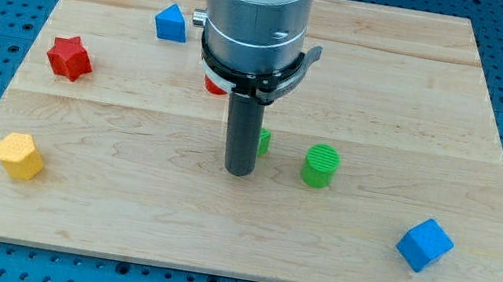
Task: Slightly move the red star upwards
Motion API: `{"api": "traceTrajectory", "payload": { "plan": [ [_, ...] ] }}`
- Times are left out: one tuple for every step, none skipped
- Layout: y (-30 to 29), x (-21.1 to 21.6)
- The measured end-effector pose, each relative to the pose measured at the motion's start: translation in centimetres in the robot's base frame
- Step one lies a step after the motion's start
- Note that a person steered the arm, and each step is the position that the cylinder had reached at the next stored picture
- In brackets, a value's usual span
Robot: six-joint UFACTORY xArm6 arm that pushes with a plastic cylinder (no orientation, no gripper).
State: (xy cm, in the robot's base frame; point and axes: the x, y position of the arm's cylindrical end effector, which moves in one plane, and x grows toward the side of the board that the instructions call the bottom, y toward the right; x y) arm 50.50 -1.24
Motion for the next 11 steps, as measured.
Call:
{"api": "traceTrajectory", "payload": {
  "plan": [
    [0.5, -1.1],
    [1.2, -2.9],
    [0.0, -3.1],
    [-5.7, -2.6],
    [-9.1, -2.4],
    [-15.7, -2.6],
    [-21.1, -4.7],
    [-21.0, -8.9],
    [-21.5, -10.7],
    [-22.3, -12.1],
    [-24.7, -13.8]
  ]
}}
